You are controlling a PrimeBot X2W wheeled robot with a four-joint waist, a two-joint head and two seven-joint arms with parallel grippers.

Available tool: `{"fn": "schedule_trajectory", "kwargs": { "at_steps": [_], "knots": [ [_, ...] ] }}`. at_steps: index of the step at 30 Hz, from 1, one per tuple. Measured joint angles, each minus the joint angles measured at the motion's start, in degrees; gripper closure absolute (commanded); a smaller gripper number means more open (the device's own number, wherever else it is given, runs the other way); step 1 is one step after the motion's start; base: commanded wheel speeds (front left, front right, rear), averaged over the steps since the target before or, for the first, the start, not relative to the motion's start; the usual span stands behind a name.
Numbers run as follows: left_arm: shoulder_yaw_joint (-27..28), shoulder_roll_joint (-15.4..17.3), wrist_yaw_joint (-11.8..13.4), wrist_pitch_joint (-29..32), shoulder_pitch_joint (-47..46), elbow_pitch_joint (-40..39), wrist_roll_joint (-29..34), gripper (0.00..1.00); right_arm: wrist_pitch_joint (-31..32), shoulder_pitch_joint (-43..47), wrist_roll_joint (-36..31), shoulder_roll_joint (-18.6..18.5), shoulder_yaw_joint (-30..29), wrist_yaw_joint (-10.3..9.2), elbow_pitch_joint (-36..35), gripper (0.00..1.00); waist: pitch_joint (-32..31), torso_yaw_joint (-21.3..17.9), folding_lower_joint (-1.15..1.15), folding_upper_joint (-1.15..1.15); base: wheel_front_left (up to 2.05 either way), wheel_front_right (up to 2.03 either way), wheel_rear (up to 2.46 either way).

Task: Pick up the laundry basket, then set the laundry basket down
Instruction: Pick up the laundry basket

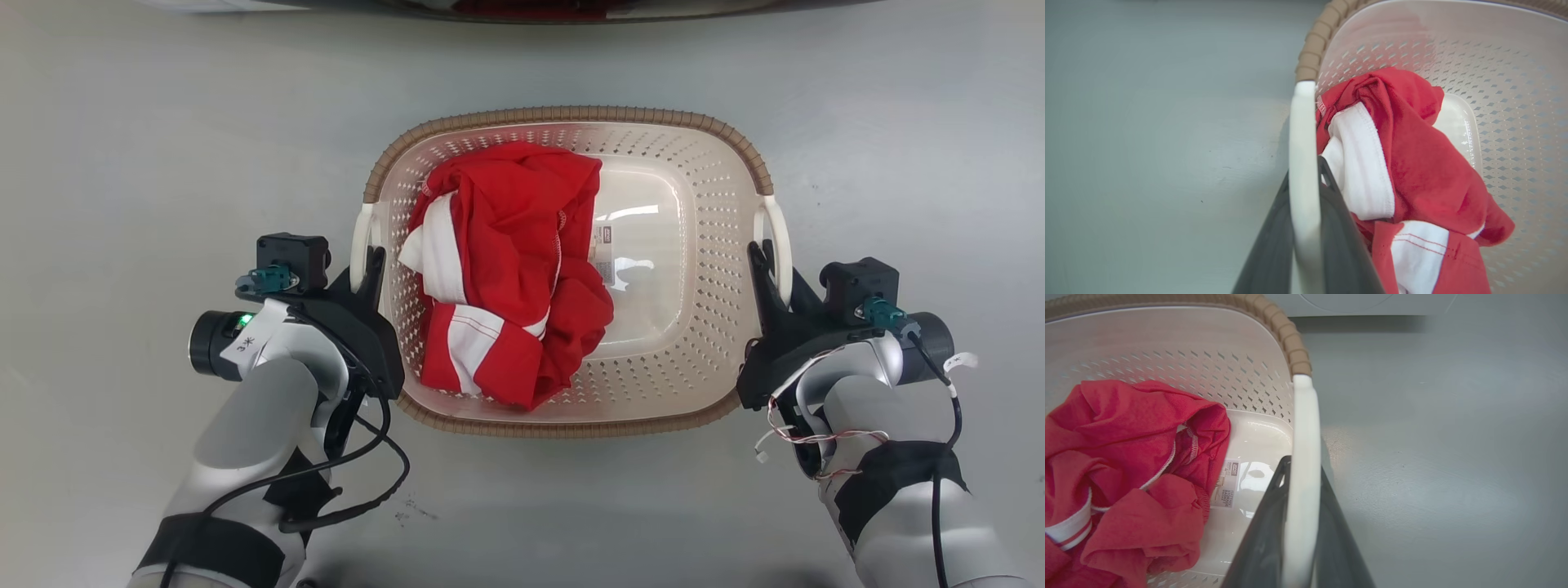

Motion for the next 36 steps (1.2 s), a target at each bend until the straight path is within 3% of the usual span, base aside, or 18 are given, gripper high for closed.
{"fn": "schedule_trajectory", "kwargs": {
  "at_steps": [20,36],
  "knots": [
    [-0.6,-1.6,-0.5,3.2,-0.2,7.4,-3.9,1.00,0.7,-0.8,0.5,1.3,1.5,1.16,11.3,1.00,-9.0,-0.3,0.00,0.00,0.00,0.00,0.00],
    [-1.9,-1.8,-0.6,7.0,2.9,8.9,-6.7,1.00,2.1,-0.2,1.1,2.0,3.0,2.26,16.9,1.00,-18.3,-1.1,0.00,0.00,0.00,0.00,0.00]
  ]
}}
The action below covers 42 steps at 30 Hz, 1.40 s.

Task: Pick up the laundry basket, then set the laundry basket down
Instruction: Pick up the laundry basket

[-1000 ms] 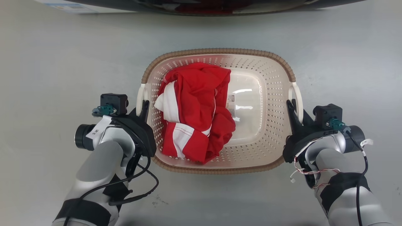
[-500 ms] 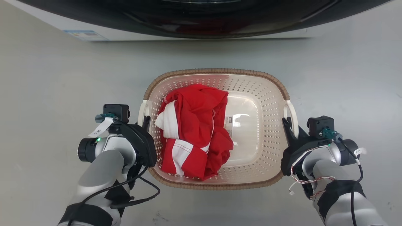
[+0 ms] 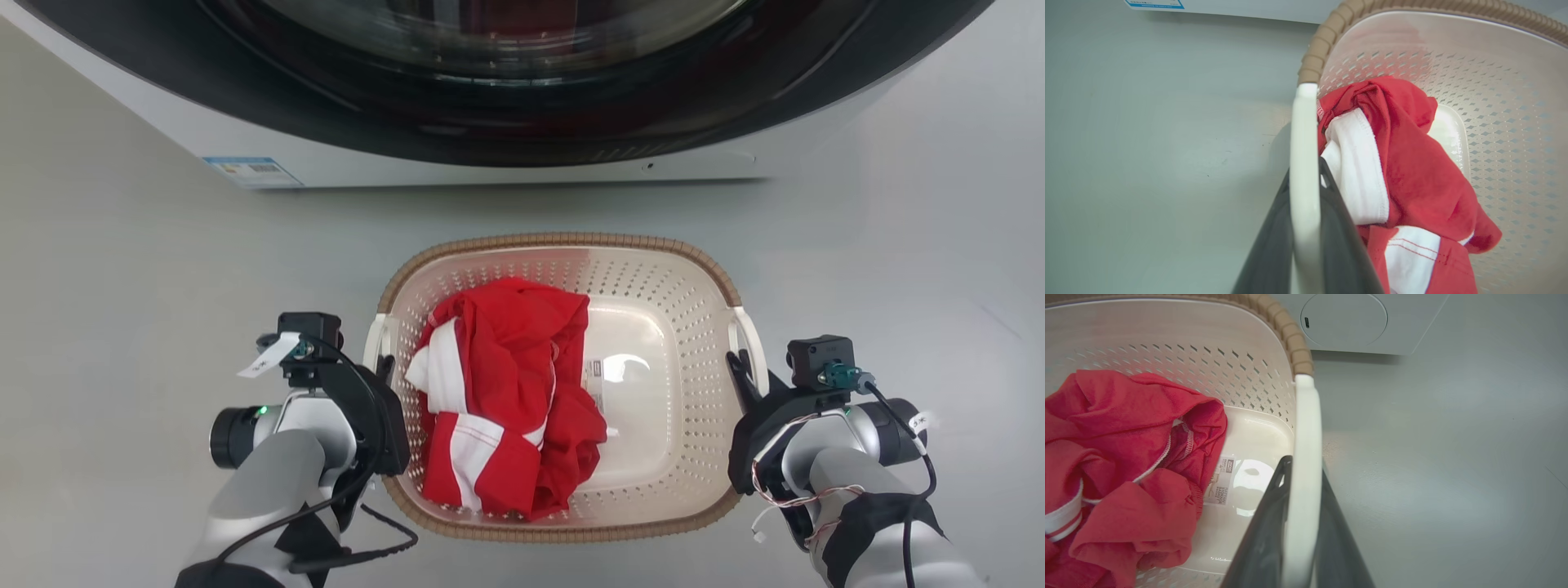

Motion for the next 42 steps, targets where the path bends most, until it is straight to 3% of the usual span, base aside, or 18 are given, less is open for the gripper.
{"fn": "schedule_trajectory", "kwargs": {
  "at_steps": [42],
  "knots": [
    [-4.8,0.7,0.1,13.8,12.1,0.3,-9.2,1.00,11.5,13.3,16.9,0.0,10.2,1.25,-1.5,1.00,-26.5,-1.1,0.00,-0.01,0.00,0.00,0.00]
  ]
}}
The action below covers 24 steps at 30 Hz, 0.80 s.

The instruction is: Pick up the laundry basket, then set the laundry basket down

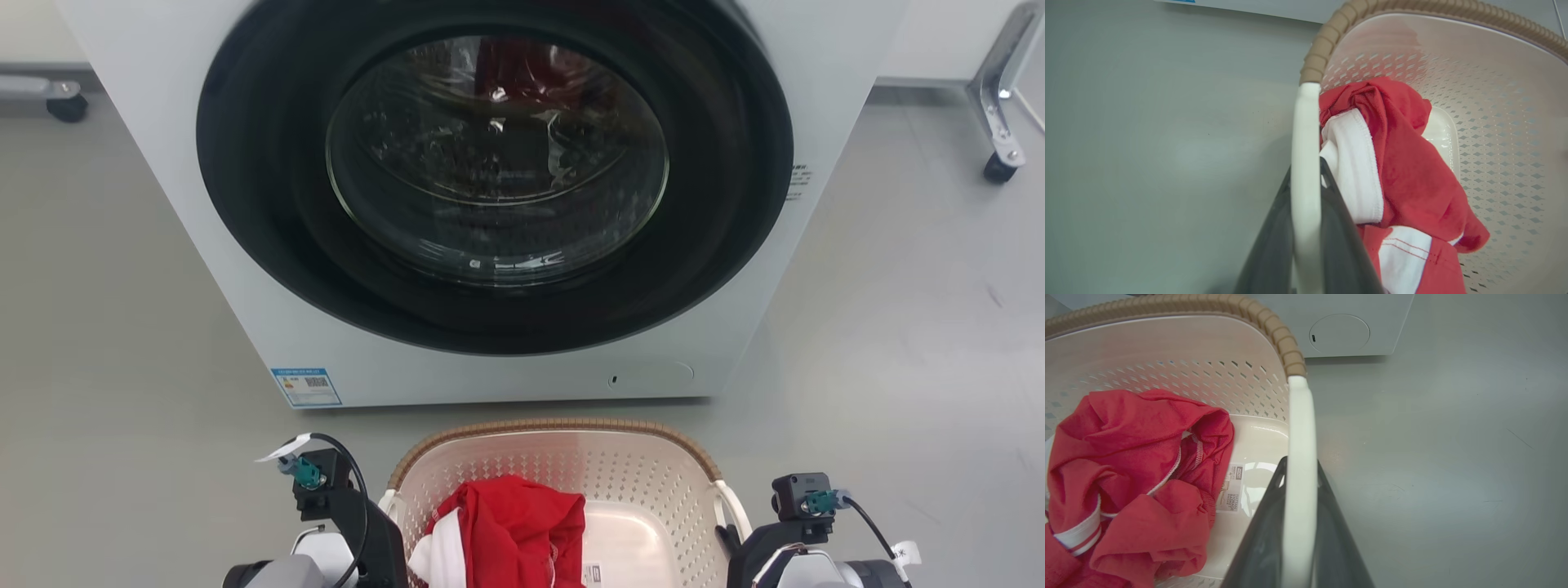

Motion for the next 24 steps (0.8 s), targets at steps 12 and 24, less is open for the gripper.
{"fn": "schedule_trajectory", "kwargs": {
  "at_steps": [12,24],
  "knots": [
    [-0.6,0.1,0.0,2.0,2.5,0.3,-2.0,1.00,2.5,2.3,3.6,0.0,1.7,0.00,-0.1,1.00,-4.0,-0.2,0.00,0.00,0.00,0.00,0.00],
    [-0.8,0.2,0.0,3.0,3.3,0.3,-3.0,1.00,3.6,3.0,6.1,0.0,3.0,0.00,-0.3,1.00,-4.7,-0.4,0.01,0.00,0.00,0.00,0.00]
  ]
}}
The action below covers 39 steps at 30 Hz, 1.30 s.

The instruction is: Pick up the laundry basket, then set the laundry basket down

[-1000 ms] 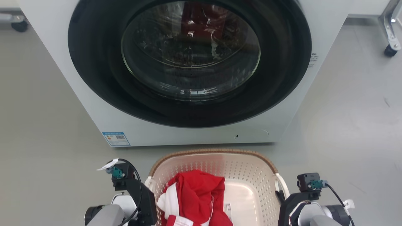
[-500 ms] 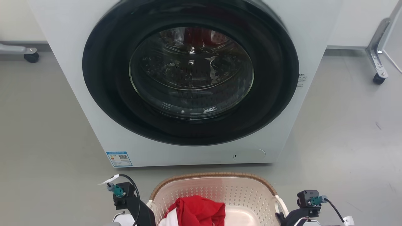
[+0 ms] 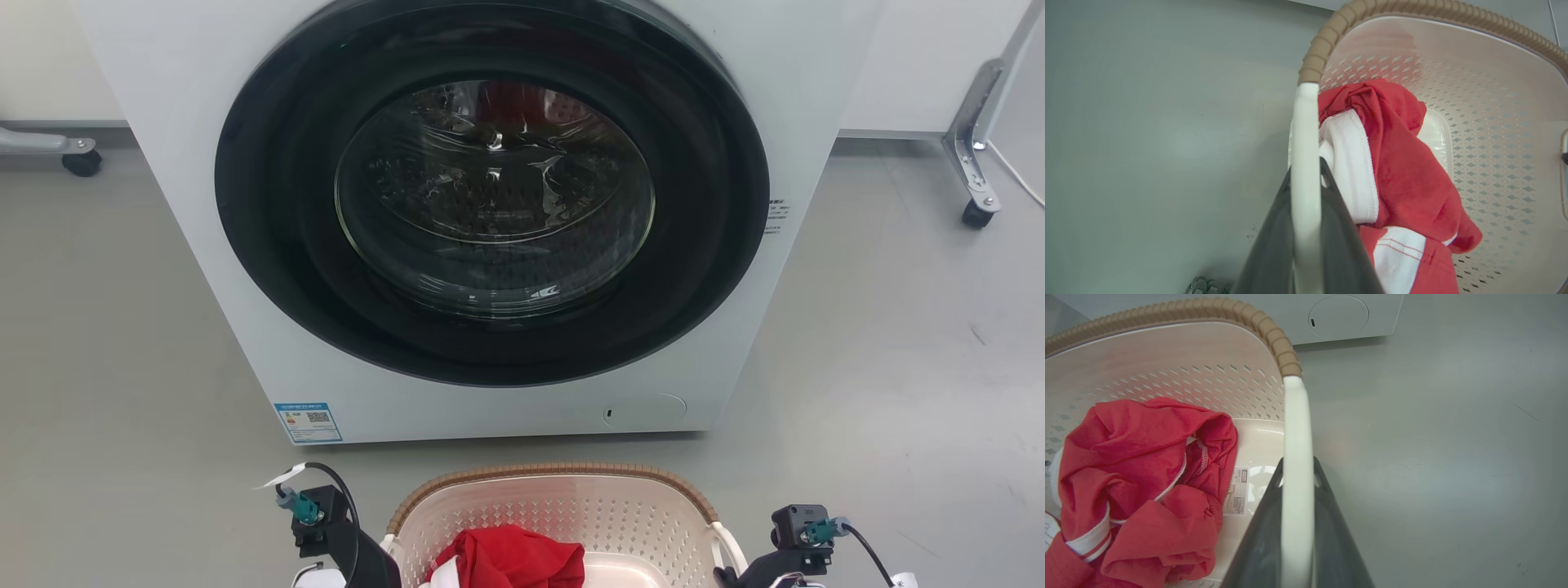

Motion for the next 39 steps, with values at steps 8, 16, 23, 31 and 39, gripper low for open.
{"fn": "schedule_trajectory", "kwargs": {
  "at_steps": [8,16,23,31,39],
  "knots": [
    [-0.1,0.1,0.0,0.2,0.1,0.0,-0.1,1.00,0.2,0.0,1.2,0.0,0.9,0.00,-0.1,1.00,-0.1,-0.1,0.00,0.01,0.00,0.00,0.00],
    [-0.4,0.2,0.0,0.3,0.1,0.0,-0.5,1.00,0.5,0.0,2.2,-0.1,1.7,0.00,-0.1,1.00,-0.1,-0.1,0.01,0.01,0.00,0.00,0.00],
    [-0.6,0.2,0.0,0.3,0.1,0.0,-0.6,1.00,0.5,0.0,3.9,-0.1,2.3,0.00,-0.1,1.00,-0.1,-0.1,0.01,0.01,0.00,0.00,0.00],
    [-0.8,0.4,0.0,0.3,0.1,0.0,-0.7,1.00,0.5,-0.1,4.6,-0.2,3.2,0.00,-0.1,1.00,0.0,-0.3,0.01,0.01,0.00,0.00,0.00],
    [-1.2,0.4,0.0,0.2,0.1,-0.1,-1.8,1.00,0.4,-0.2,5.2,-0.2,3.9,0.00,0.3,1.00,0.1,-0.4,0.01,0.01,0.00,0.00,0.00]
  ]
}}
